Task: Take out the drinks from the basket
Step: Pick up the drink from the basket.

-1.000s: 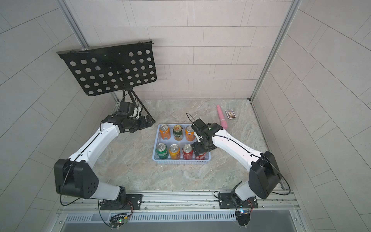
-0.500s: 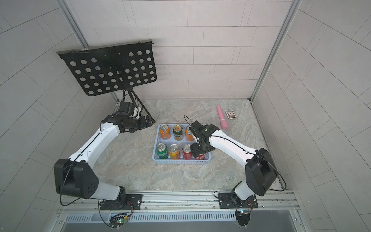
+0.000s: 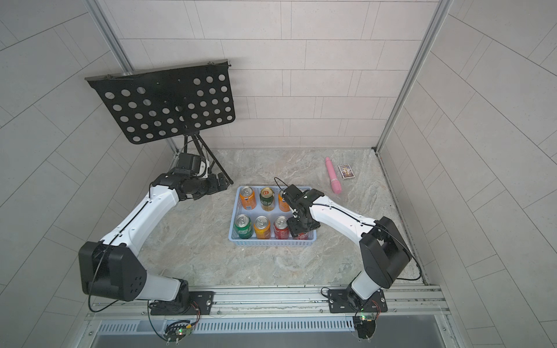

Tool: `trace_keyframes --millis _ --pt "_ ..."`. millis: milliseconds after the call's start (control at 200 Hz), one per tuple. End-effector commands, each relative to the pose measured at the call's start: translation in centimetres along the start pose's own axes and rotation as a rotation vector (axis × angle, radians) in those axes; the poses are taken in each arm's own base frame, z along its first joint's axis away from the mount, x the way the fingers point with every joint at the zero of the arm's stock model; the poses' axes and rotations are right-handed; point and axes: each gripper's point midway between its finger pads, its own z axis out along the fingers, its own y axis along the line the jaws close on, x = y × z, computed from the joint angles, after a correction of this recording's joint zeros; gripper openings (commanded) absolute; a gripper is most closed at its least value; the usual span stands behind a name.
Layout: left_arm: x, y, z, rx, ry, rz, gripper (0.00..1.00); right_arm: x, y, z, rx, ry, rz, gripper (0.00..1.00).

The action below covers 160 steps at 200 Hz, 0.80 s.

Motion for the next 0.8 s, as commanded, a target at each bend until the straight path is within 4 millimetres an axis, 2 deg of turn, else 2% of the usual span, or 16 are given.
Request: trace_keyframes --millis 0,185,510,796 --pt "0.0 0.1 -0.5 -0.005 -0.011 0.016 1.0 0.1 -0.6 -1.2 0.034 -0.026 0.001 0.52" --pt "0.0 0.0 -0.5 -0.002 -0.011 0.017 1.0 -0.2 -0.8 -3.2 0.047 -0.036 0.0 0.32" --pt "0.0 0.1 -0.6 -0.006 -0.013 0.017 1.0 -1.7 -1.6 -9.4 0.063 -0.147 0.003 0.31" --pt "0.1 0.2 -0.7 -0.01 -0.012 0.022 1.0 -1.8 -5.8 -13.3 0.141 -0.219 0.075 0.33"
